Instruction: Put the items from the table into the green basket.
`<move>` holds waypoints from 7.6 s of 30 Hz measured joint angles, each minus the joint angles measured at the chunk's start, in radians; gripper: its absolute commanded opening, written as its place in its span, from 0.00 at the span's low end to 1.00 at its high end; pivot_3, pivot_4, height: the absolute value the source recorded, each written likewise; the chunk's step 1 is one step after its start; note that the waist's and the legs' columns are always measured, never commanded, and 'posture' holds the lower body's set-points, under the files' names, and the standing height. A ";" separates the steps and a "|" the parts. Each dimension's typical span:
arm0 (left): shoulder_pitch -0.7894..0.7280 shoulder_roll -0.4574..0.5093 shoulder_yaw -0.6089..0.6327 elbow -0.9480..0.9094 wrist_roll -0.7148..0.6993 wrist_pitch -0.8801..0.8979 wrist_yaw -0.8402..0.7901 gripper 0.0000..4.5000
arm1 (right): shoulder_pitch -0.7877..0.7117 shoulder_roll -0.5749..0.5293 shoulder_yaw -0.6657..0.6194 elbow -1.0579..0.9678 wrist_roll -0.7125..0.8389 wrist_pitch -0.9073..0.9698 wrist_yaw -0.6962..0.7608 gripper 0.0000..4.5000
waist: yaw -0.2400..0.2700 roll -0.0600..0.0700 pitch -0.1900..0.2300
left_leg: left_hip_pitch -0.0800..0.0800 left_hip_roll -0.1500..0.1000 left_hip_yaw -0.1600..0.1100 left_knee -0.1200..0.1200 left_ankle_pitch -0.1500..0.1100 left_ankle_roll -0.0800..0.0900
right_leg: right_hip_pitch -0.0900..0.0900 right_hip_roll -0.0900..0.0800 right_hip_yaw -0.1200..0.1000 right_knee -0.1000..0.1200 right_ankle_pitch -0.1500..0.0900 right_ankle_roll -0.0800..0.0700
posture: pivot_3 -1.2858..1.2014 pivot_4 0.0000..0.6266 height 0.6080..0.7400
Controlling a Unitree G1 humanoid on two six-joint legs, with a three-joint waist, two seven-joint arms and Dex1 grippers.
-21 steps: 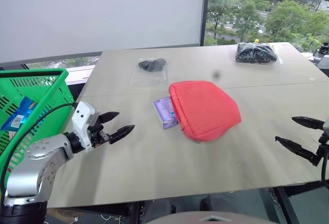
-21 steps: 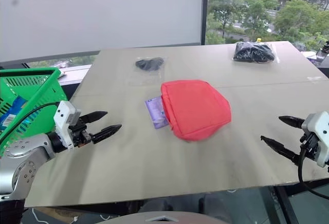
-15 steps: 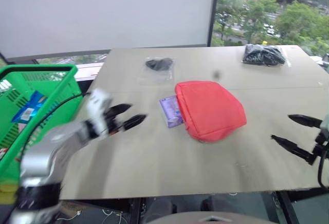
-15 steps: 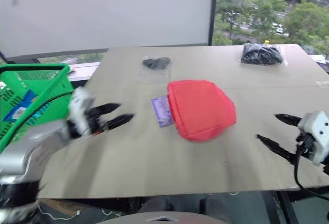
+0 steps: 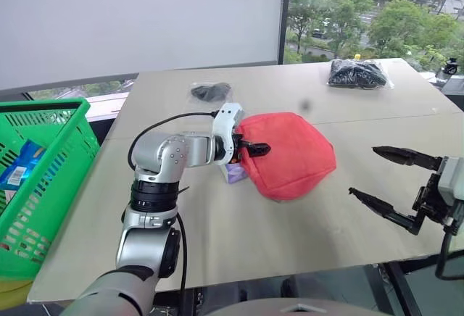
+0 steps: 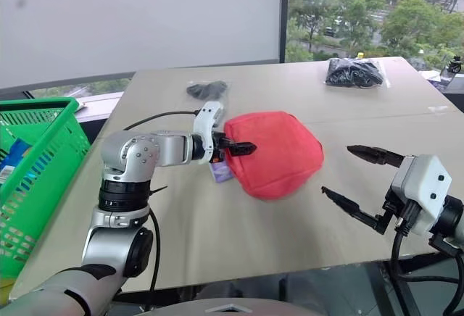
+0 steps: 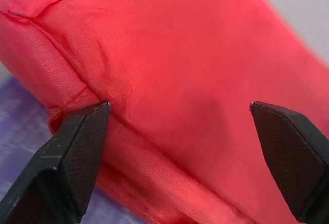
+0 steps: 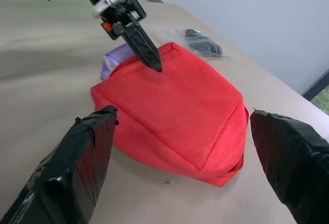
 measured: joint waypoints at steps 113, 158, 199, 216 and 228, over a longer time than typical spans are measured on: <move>-0.134 0.327 0.408 0.437 0.199 -0.503 -0.609 0.01 | -0.382 0.051 0.365 0.078 -0.044 0.000 -0.065 1.00 | -0.011 -0.006 0.007 | -0.017 0.003 -0.006 0.011 -0.003 0.005 | -0.020 -0.003 -0.005 0.006 0.001 -0.001 | 0.55 0.00 1.00; -0.166 0.253 -0.274 0.013 -0.179 -0.039 -0.610 0.73 | -0.069 -0.086 0.000 -0.021 0.061 0.144 0.029 1.00 | 0.000 -0.004 -0.001 | -0.015 -0.006 -0.016 0.011 -0.001 0.003 | -0.006 -0.002 -0.014 0.004 -0.001 -0.001 | 0.45 0.00 1.00; -0.267 -0.206 -0.803 0.394 0.192 -0.243 -0.622 0.99 | 0.206 -0.075 -0.235 -0.052 0.025 0.187 0.157 1.00 | -0.082 -0.001 0.004 | -0.011 -0.003 0.000 0.011 -0.004 0.008 | -0.006 0.002 0.004 0.003 -0.005 0.008 | 0.41 0.00 1.00; -0.252 -0.192 -0.763 0.449 0.271 -0.378 -0.641 0.54 | 0.009 -0.143 -0.208 0.220 0.066 0.126 0.248 1.00 | -0.106 -0.003 0.006 | 0.002 -0.001 0.008 0.006 -0.005 0.010 | 0.005 0.006 0.012 -0.001 -0.004 0.011 | 0.44 0.00 1.00; -0.190 -0.023 -0.525 0.304 0.287 -0.326 -0.579 0.50 | -0.130 -0.161 -0.095 0.262 0.047 0.104 0.248 1.00 | -0.081 0.001 0.010 | -0.002 0.001 0.010 0.003 -0.005 0.009 | -0.002 0.003 0.015 0.000 -0.004 0.011 | 0.47 0.00 1.00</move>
